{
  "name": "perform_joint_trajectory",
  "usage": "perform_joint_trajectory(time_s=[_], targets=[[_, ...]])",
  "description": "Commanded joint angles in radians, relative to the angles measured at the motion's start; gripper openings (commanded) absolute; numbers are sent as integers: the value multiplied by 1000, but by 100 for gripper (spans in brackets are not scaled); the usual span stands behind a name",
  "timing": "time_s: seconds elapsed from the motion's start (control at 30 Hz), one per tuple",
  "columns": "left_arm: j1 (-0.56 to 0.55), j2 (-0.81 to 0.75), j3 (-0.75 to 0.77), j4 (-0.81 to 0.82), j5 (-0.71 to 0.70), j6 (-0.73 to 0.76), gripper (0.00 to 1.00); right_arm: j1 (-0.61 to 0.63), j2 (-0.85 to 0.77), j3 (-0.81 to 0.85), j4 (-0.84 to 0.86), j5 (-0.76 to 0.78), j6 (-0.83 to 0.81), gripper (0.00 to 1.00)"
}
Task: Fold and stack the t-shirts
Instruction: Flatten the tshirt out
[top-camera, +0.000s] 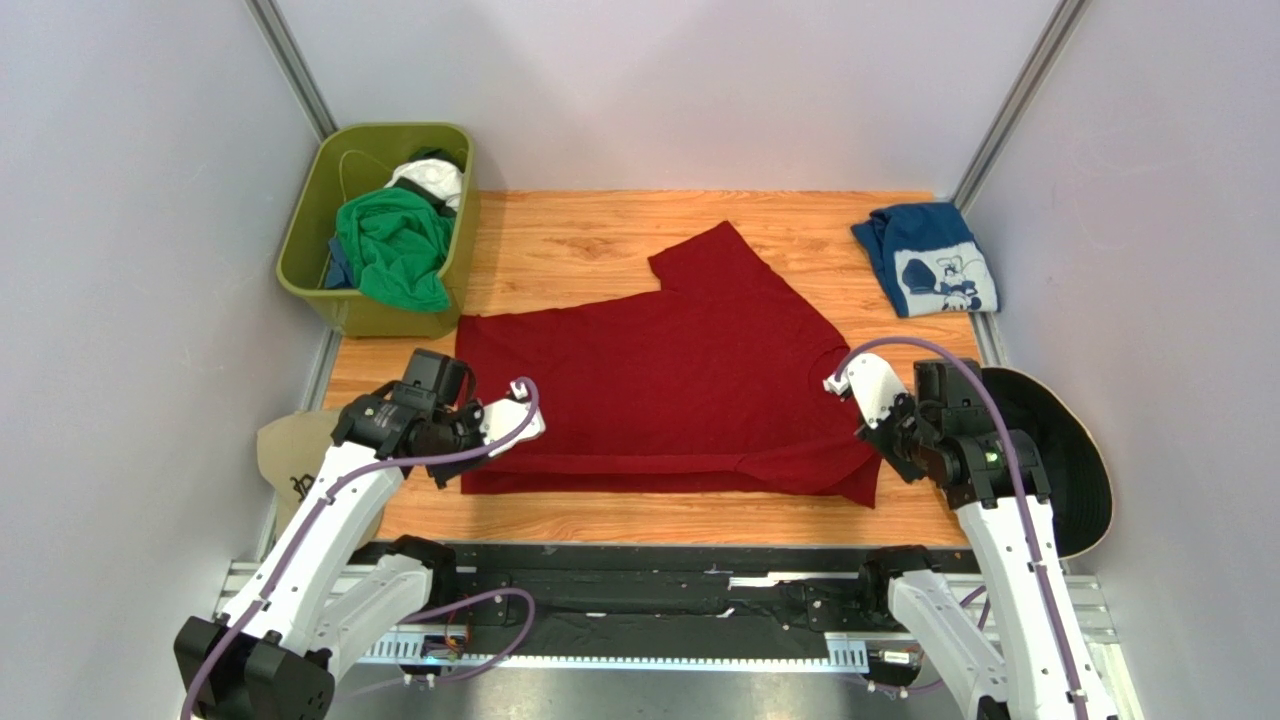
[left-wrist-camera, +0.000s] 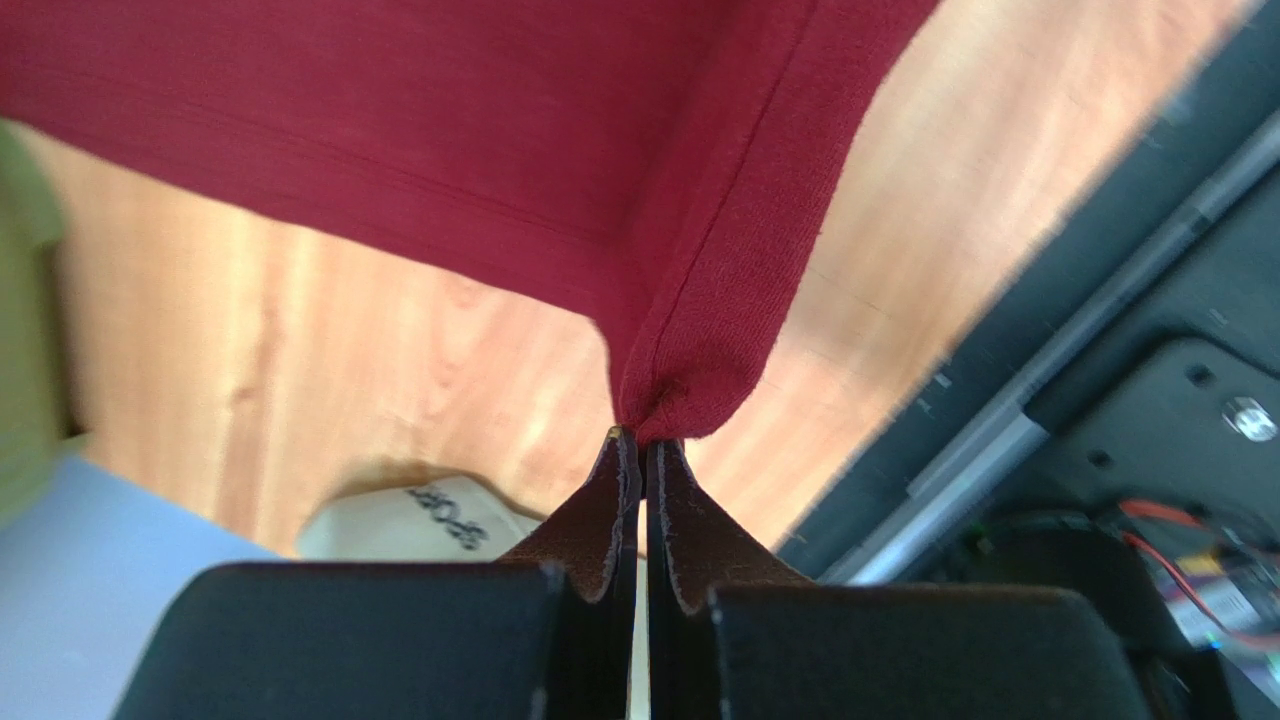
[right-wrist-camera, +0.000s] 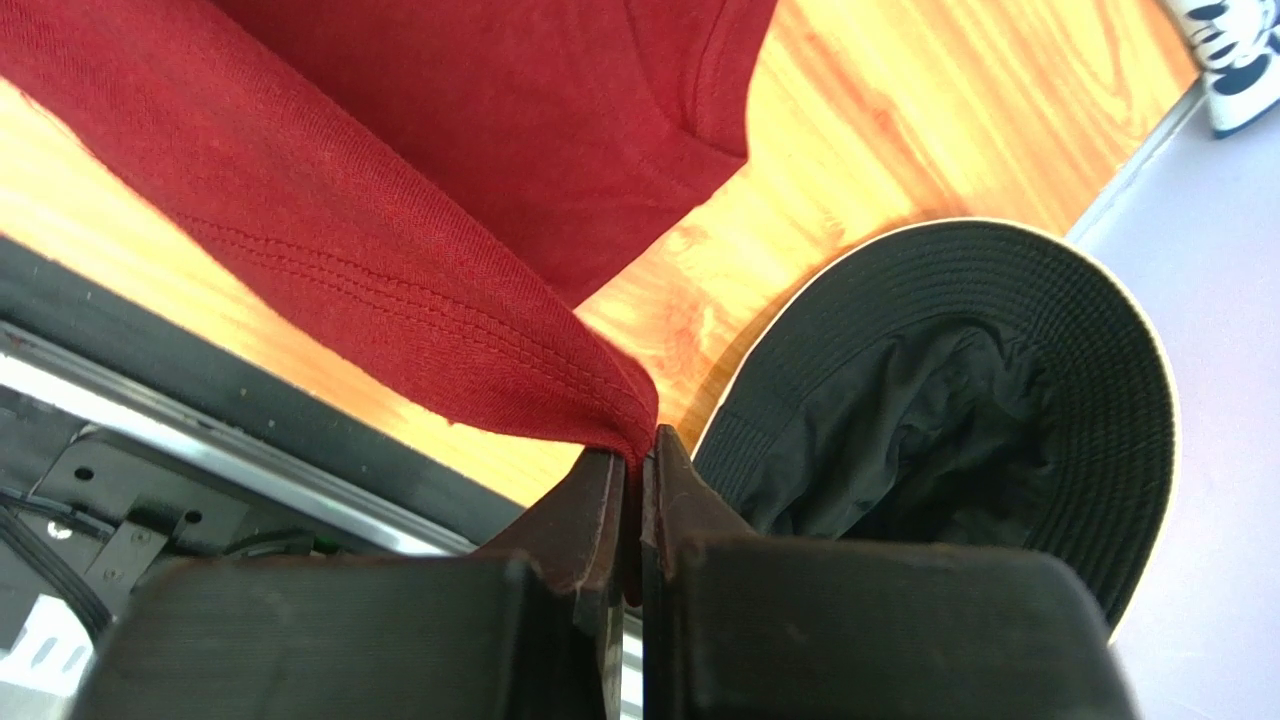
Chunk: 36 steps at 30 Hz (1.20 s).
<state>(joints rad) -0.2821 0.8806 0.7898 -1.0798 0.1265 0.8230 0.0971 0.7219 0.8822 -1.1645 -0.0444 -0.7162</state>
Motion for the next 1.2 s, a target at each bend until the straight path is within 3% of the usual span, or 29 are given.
perform_joint_trajectory(time_s=[0.0, 0.1, 0.13, 0.17, 0.27, 0.4, 0.53, 0.63, 0.67, 0.73, 0.77, 0.87, 1.07, 1.17], targets=[[-6, -14, 23, -166, 62, 65, 1, -2, -15, 11, -43, -5, -35, 7], [-6, -23, 25, -224, 74, 93, 13, -2, -21, 24, -72, -9, -51, 32], [-6, -28, 29, -235, 84, 96, 21, -2, -22, 27, -84, -14, -54, 37], [-6, -31, 35, -258, 87, 106, 27, -2, -24, 32, -92, -17, -57, 48], [-6, -48, 58, -296, 102, 129, 39, -4, -33, 53, -115, -20, -61, 58], [-6, -74, 101, -322, 124, 153, 48, -3, -44, 72, -107, -11, -78, 61], [-6, -92, 158, -287, 156, 174, 56, -4, -18, 51, 36, 32, -75, 64], [-6, -89, 126, -104, 93, 154, 60, -2, 42, 25, 206, 75, -39, 66], [-6, -72, 109, 46, 72, 122, 61, -3, 97, 15, 248, 77, -28, 66], [-6, -40, 68, 195, 19, 90, 63, -4, 167, 17, 371, 84, 24, 66], [-6, 10, 59, 334, 4, 52, 63, -2, 238, 27, 406, 81, 38, 66], [-6, 143, 65, 527, -17, -2, 66, 1, 339, 55, 546, 81, 99, 66], [-6, 472, 207, 730, -93, -50, 68, 58, 640, 193, 729, 119, 153, 66], [-6, 620, 307, 739, -123, -64, 67, 90, 810, 288, 781, 167, 159, 66]])
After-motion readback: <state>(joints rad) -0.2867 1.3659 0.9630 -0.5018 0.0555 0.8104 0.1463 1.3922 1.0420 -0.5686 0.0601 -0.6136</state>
